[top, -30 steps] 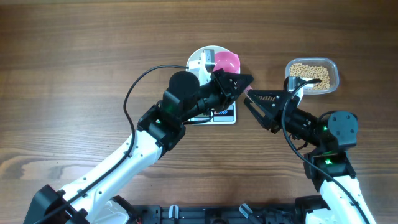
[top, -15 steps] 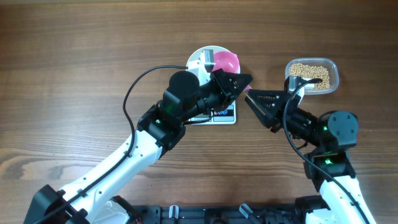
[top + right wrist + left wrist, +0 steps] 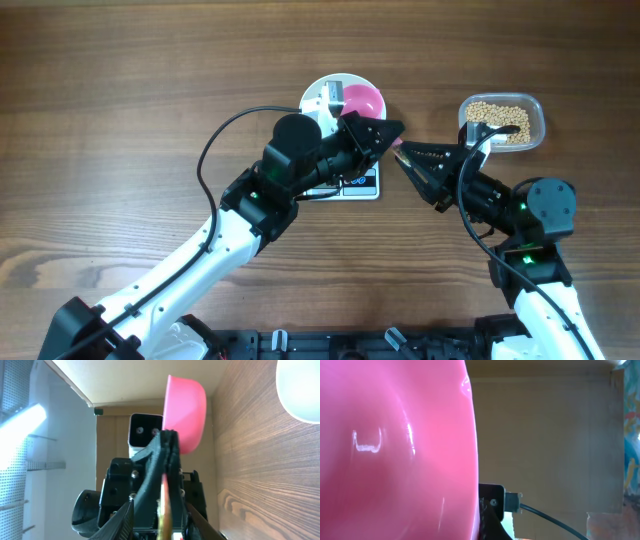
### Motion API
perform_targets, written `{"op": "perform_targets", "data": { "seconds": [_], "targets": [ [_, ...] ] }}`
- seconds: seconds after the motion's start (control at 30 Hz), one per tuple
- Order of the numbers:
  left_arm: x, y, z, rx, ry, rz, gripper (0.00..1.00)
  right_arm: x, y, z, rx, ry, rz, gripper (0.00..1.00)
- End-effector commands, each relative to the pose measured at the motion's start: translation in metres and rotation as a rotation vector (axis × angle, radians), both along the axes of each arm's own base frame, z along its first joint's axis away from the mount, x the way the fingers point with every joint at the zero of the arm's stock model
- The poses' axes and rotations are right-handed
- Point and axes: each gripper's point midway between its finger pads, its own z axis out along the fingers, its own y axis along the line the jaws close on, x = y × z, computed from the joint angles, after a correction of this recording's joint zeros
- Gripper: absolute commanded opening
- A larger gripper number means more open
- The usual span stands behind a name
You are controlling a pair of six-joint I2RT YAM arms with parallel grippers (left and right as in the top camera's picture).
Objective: Scoop item into bowl and weigh 150g on scale
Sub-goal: 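Move the right gripper to the scoop handle held by the left gripper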
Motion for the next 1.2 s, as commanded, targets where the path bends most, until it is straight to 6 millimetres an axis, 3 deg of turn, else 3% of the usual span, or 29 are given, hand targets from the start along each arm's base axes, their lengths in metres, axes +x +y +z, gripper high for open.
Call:
{"op": "perform_targets", "data": {
  "seconds": [0.0,0.43,0.8,1.0,1.17],
  "targets": [
    [-0.0024,-0.0011,0.0107,-0.013,-0.015,0.001,0.04,0.0031,0.0001,0.0055,0.010,-0.002,-0.010,0.30],
    [-0.0011,-0.0027,0.0102,-0.006,-0.021,0.035,0.07,0.0033,0.0001,0.0054,0.011,0.000,-0.011,0.27],
    [-0.0011,-0.0028,0.0102,-0.006,-0.021,0.035,0.07,0.0043,-0.0006,0.0052,0.011,0.001,-0.018,0.16],
    [-0.0011,-0.0028,0.0101,-0.006,-0.021,0.035,0.07,0.0072,-0.0023,0.0027,0.011,0.014,-0.036,0.05],
    [-0.0013,-0.0027,0.0096,-0.004,-0.019,0.034,0.08,0.0094,-0.0026,-0.0002,0.009,0.025,-0.041,0.04]
  ]
}}
